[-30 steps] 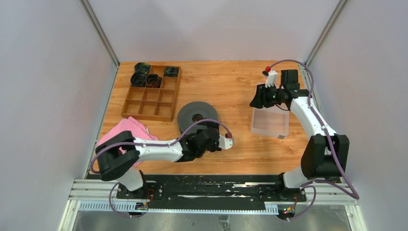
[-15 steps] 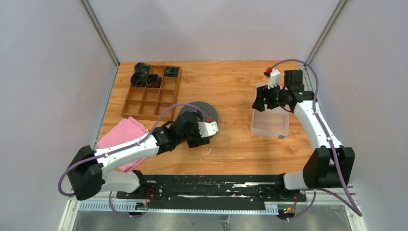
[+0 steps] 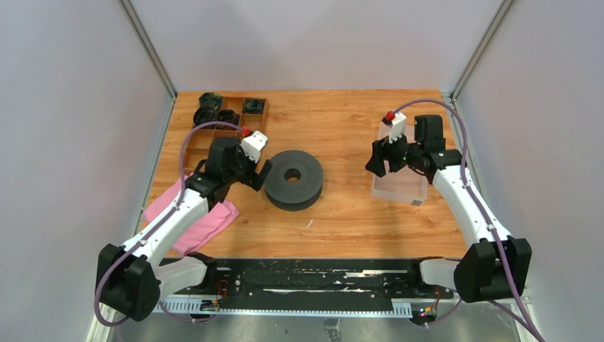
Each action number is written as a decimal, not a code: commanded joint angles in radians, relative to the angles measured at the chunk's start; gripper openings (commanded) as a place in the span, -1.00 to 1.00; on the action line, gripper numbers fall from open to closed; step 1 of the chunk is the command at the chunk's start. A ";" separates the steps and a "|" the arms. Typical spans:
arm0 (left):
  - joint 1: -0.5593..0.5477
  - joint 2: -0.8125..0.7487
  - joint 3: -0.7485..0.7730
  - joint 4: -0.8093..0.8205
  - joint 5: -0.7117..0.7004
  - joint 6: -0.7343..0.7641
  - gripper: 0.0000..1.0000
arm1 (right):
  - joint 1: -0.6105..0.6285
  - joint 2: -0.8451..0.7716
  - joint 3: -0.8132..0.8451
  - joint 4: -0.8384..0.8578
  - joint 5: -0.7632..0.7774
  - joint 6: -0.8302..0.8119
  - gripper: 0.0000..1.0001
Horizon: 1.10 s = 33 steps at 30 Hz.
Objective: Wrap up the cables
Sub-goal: Place the cable reel at the center of the board, then reset both arms
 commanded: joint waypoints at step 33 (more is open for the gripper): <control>0.346 -0.594 -0.121 0.120 -0.008 -0.189 0.96 | -0.094 -0.611 -0.272 0.184 0.419 -0.025 0.72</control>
